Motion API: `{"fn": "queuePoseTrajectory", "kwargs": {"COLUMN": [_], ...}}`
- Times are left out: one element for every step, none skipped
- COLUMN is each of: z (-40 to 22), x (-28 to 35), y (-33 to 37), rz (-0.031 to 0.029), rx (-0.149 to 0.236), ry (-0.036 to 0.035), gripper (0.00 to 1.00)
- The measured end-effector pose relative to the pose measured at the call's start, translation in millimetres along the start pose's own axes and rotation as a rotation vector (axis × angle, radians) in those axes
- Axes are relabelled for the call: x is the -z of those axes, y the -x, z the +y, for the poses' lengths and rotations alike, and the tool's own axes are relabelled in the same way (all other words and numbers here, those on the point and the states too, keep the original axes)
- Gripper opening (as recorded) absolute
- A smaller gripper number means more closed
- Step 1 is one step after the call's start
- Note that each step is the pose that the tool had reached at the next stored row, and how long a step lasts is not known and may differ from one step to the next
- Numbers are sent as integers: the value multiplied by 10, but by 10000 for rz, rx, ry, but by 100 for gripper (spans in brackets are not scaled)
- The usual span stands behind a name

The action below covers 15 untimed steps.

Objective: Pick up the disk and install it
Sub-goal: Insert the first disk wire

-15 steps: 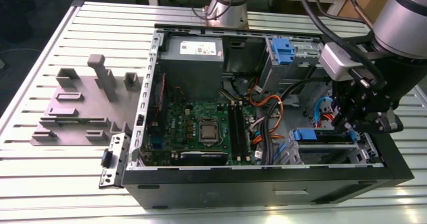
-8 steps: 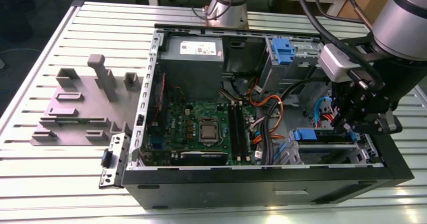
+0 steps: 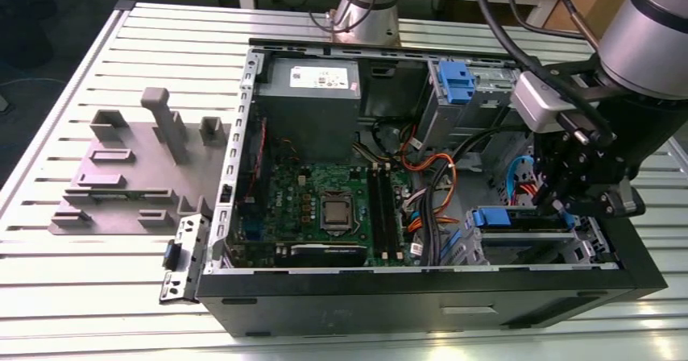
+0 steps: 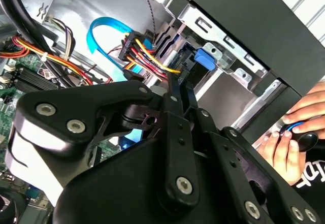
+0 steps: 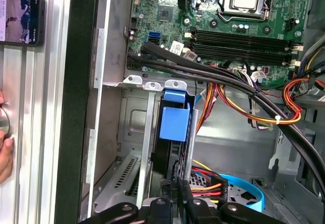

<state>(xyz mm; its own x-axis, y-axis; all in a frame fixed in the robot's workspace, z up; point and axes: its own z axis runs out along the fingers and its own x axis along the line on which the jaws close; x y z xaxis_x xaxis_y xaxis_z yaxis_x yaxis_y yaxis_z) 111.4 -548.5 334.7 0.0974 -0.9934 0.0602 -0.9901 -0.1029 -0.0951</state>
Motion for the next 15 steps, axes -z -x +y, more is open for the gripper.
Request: {"fn": "queuePoseTrajectory", "kwargs": {"z": [0,1,1,1,2,2,2,3,3,3,3,4,4,4,5], "x": [-1,-3,-5,-7,-9,-11,-14,-16,-19,-21,-24,-27,-29,-31,-33], "y": [0,-1,-1,-1,-1,-1,-1,0,0,0,0,0,0,0,0], "rz": [1,-1,-4,-7,-9,-14,-18,-22,-25,-28,-32,-34,-37,-39,-40], "rx": [-15,-25,-31,-38,-41,-43,-44,-44,-45,-45,-46,-46,-46,-46,-46], "ry": [1,1,2,1,1,1,1,0,0,0,-1,-1,-1,-1,-2], "gripper": [18,18,18,18,18,18,18,18,18,18,18,18,18,18,18]}}
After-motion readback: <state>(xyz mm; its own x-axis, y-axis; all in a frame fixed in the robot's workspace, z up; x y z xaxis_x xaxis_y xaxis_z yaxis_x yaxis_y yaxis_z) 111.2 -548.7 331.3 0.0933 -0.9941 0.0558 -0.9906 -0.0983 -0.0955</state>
